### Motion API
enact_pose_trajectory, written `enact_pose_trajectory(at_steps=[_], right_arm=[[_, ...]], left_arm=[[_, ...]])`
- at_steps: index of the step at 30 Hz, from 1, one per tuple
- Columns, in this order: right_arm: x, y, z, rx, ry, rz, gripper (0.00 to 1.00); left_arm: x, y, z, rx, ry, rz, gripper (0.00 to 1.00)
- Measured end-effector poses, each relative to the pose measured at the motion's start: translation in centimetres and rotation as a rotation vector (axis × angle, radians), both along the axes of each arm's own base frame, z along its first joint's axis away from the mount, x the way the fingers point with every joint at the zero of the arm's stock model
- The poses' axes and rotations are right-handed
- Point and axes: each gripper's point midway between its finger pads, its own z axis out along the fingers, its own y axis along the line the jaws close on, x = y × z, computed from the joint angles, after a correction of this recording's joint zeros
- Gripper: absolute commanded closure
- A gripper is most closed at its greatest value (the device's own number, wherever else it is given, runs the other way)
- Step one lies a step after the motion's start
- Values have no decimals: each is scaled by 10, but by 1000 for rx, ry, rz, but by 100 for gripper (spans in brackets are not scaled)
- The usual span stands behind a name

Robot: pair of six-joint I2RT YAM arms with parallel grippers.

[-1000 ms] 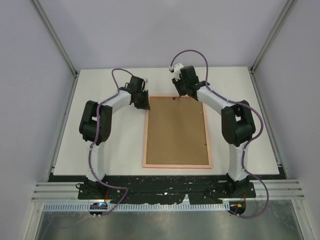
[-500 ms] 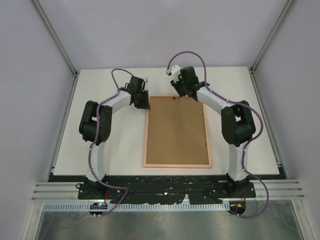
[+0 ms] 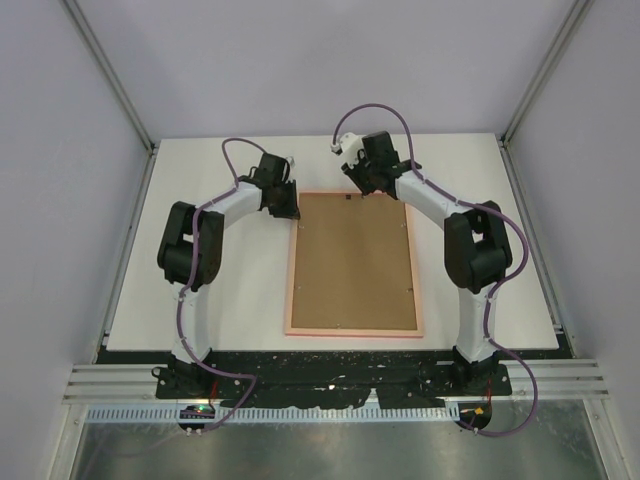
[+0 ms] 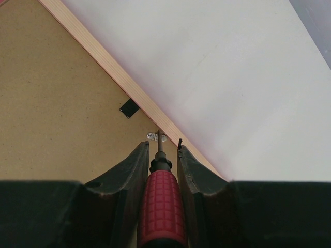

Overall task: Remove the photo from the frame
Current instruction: Release the photo frame item from the photo frame.

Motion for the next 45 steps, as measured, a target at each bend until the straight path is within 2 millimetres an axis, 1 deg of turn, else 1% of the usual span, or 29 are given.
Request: enact_pose_trajectory(at_steps=[8,17,32,39,45], right_arm=[[-2,-9,0,-17,25,9,92],[-5,-7,-1,-8,41,46,92],[-5,-4,0,4,42,60,92],[-8,-4,-2,-16,47,99,92],[-15,-3,-1,-30,63,136,92]], left_arm=[[0,0,0,0,0,0,100],[0,0,0,0,0,0,100],[-1,0,0,1,1,0,100],[-1,0,0,1,0,0,100],[-1,2,0,6,1,4,100]])
